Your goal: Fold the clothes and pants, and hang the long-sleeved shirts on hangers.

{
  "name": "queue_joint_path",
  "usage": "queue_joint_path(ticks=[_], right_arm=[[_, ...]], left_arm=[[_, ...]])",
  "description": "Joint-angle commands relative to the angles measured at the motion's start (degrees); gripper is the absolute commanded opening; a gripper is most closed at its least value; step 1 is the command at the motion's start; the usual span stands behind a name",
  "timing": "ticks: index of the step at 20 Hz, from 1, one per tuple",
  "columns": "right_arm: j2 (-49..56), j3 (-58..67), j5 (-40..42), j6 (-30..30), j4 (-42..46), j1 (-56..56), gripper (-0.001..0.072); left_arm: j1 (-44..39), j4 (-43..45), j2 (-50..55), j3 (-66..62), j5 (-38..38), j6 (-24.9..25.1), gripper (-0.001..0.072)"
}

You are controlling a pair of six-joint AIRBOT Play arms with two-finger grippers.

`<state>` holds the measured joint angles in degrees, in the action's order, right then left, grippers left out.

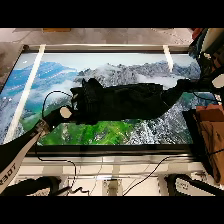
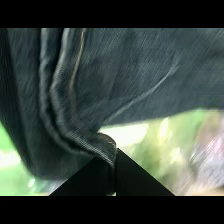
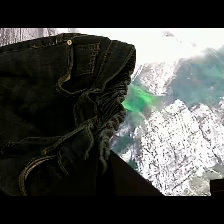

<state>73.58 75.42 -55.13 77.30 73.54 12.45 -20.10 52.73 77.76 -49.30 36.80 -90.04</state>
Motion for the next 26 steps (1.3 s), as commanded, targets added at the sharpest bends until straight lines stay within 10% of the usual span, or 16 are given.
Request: queue_joint_path(ticks=[1, 11, 20, 26], right_arm=[[-0.02, 0.0, 3.89, 0.02, 0.37, 0.04, 0.0036], [-0.11, 9.49, 14.58, 10.93, 8.28, 2.16, 0.0034], [0.0, 11.58, -18.71, 11.3, 10.51, 8.26, 0.0035], [-10.23, -7.82, -18.12, 11.02, 9.94, 8.26, 0.0034]], left_arm=[[1.97, -1.79, -0.17, -3.41, -3.19, 0.07, 0.0024], [34.53, 8.79, -8.48, -30.84, 5.14, 0.44, 0.0021], [55.89, 28.2, -11.43, -31.08, 28.96, 4.02, 0.0023], [56.28, 29.68, -11.69, -19.76, 28.04, 9.97, 0.0022]])
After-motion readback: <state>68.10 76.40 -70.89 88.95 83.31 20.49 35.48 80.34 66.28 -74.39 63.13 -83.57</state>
